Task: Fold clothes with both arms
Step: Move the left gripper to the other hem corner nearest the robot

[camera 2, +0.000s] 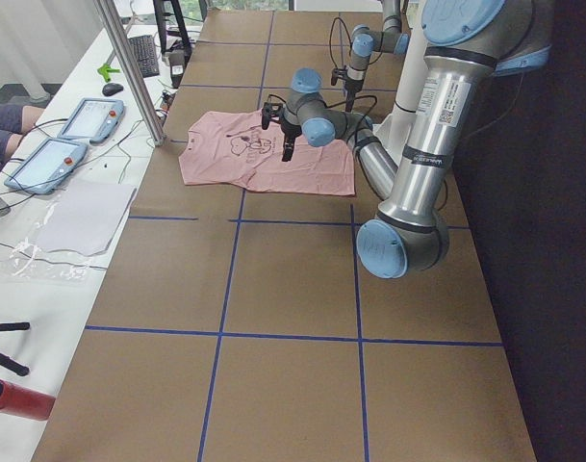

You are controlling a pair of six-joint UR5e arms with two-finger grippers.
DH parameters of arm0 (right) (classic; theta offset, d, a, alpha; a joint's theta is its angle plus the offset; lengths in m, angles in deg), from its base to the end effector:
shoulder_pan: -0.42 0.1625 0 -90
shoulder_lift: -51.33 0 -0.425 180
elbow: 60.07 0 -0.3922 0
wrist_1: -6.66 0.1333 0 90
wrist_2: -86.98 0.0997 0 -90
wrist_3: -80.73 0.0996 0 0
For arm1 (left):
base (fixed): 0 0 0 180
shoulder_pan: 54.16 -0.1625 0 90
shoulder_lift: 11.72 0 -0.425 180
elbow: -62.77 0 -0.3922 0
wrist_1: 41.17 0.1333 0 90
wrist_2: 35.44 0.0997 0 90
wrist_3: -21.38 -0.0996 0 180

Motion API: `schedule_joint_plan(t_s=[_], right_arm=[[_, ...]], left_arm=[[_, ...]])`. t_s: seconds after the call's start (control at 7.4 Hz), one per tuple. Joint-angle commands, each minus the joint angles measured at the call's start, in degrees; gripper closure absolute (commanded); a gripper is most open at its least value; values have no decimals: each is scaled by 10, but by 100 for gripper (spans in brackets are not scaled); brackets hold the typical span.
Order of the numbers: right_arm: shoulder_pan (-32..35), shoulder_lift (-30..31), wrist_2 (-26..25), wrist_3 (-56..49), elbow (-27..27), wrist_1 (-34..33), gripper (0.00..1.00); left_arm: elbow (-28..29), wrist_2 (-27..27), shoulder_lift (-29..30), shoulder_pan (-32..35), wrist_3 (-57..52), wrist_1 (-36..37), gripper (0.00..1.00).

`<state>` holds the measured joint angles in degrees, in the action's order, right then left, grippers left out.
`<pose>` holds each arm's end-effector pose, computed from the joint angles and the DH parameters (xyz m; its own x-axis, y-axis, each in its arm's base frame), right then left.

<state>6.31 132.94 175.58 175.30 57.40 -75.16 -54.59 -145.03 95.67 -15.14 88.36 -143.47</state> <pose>-0.5041 -0.1885 0.3555 0.7033 0.1526 0.6943 -0.1761 0.9836 -0.0379 0.3555 -0.4167 0.2593 0.5354 0.0403 -0.8436 0.1795 0.9706 0.1603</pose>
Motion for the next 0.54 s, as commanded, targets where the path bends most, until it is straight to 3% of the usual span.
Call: schedule_joint_plan(t_s=[0.0,0.41], right_arm=[[7,0,8,1,2,1,100],[9,0,8,4,15,1,100]], left_arm=[[0,1,2,-1,0,0,0],[2,1,4,-1,0,1,0]])
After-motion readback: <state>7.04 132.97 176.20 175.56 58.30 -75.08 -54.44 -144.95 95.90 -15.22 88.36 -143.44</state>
